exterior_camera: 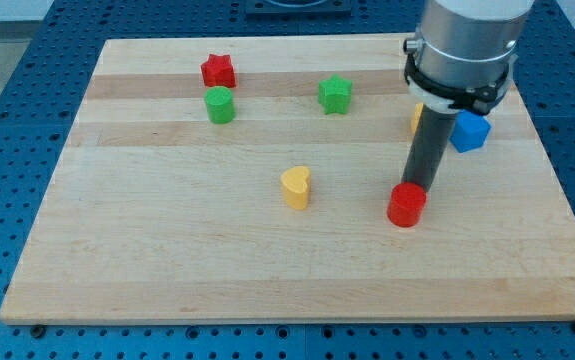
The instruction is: Slide the yellow heart left a bit
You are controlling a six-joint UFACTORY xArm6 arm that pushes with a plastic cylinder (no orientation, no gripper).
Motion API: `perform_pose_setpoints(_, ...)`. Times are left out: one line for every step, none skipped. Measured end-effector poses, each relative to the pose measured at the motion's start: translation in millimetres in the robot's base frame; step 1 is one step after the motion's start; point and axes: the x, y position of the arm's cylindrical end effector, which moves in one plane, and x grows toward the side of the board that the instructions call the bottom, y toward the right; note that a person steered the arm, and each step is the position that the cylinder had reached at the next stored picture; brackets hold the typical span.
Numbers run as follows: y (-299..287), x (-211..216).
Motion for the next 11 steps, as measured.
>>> perform_pose_setpoints(-24.0,2.4)
perform_pose_setpoints(-49.4,2.4)
perform_pose_setpoints(-71.3,4.4)
perform_pose_setpoints(-93.0,9.4)
perform_pose_setpoints(-123.3,17.2)
perform_pose_setpoints(-151.5,27.2)
perform_pose_setpoints(-178.7,35.7)
perform_pose_setpoints(-201.7,33.9)
perform_pose_setpoints(-204.2,22.6)
perform_pose_setpoints(-200.9,16.8)
perform_pose_setpoints(-184.4,16.8)
